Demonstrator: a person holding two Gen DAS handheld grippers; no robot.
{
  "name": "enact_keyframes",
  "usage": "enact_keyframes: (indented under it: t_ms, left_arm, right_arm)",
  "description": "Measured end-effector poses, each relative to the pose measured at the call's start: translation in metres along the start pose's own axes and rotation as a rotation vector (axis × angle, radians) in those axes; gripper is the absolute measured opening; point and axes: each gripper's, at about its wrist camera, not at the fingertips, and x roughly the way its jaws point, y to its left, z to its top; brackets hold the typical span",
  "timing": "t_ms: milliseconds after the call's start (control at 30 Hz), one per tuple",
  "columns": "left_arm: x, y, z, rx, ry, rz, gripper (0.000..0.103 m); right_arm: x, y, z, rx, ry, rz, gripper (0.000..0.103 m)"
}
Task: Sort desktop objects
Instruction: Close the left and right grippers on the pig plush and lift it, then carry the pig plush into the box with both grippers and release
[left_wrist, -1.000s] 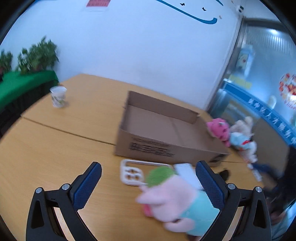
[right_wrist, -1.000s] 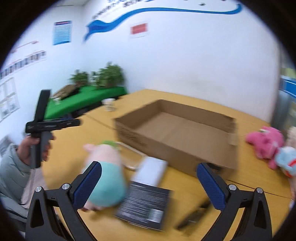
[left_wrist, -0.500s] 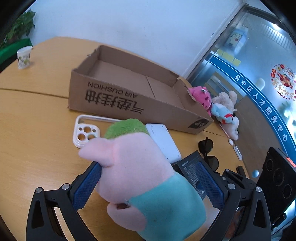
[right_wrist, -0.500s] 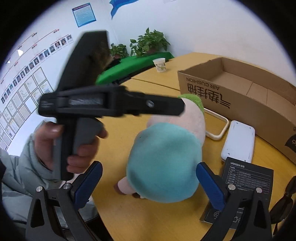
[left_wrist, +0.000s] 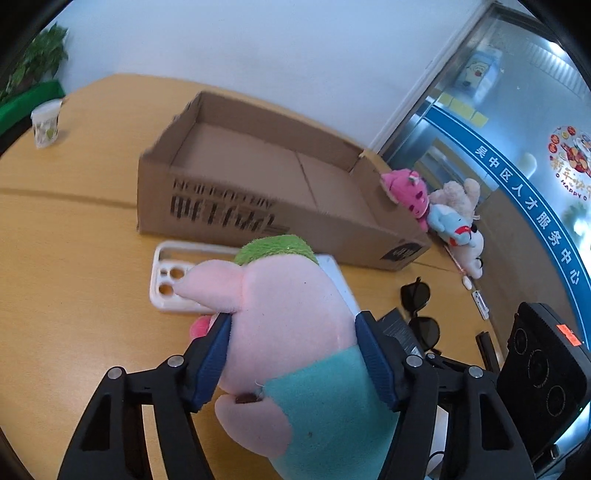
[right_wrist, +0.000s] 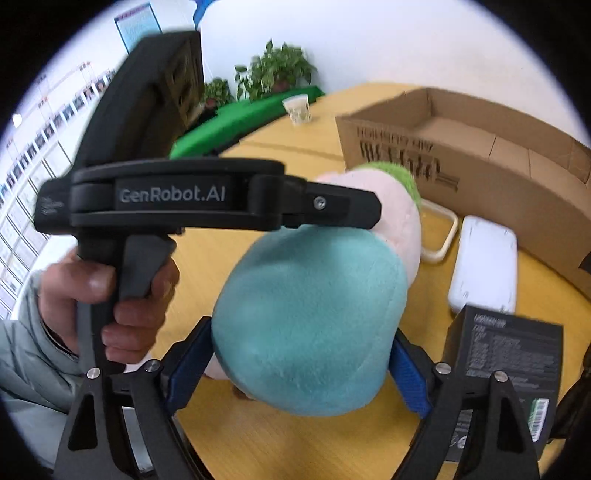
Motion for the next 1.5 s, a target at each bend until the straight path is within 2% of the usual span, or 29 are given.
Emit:
enact_keyframes:
  t_ms: [200, 367, 433, 467, 533, 633, 700, 833, 1167, 1333, 1500]
  left_arm:
    - [-0.034, -0.035, 0.064, 0.129, -0.126, -0.017, 0.057]
    - [-0.073, -0.082, 0.141, 0.302, -0.283, -0.063, 0.057]
    - [-0.086, -0.1, 0.172, 0.362, -0.325, -0.112, 0.057]
    - [-0.091, -0.108, 0.187, 0.392, -0.337, -0.14, 0.057]
    - [-0.097, -0.122, 0.211, 0.437, -0.361, -0.166, 0.05]
    - [-0.095, -0.129, 0.245, 0.449, -0.381, -0.145, 0.048]
    - [-0.084, -0.121, 0.264, 0.429, -0.379, -0.136, 0.048]
    - [-0.051, -0.093, 0.284, 0.384, -0.346, -0.114, 0.048]
    - [0.061, 0.005, 0.332, 0.208, -0.201, -0.043, 0.048]
    - [0.145, 0.062, 0.35, 0.103, -0.072, -0.016, 0.048]
    - [0.229, 0.12, 0.333, 0.013, 0.12, 0.076, 0.049]
  right_arm:
    - [-0.029, -0.006, 0.045, 0.01, -0.112, 0.002, 0.088]
    - [-0.069, -0.01, 0.113, -0.033, -0.241, -0.046, 0.088]
    - [-0.085, -0.013, 0.142, -0.05, -0.278, -0.047, 0.088]
    - [-0.093, -0.016, 0.16, -0.056, -0.299, -0.038, 0.088]
    - [-0.1, -0.021, 0.183, -0.064, -0.318, -0.018, 0.083]
    - [-0.11, -0.028, 0.215, -0.082, -0.358, 0.036, 0.076]
    - [-0.109, -0.034, 0.231, -0.086, -0.366, 0.035, 0.076]
    - [-0.093, -0.056, 0.245, -0.058, -0.352, 0.07, 0.075]
    - [-0.029, -0.127, 0.272, 0.036, -0.24, 0.115, 0.075]
    - [0.025, -0.174, 0.285, 0.105, -0.141, 0.128, 0.075]
    - [0.109, -0.223, 0.276, 0.229, 0.023, 0.149, 0.075]
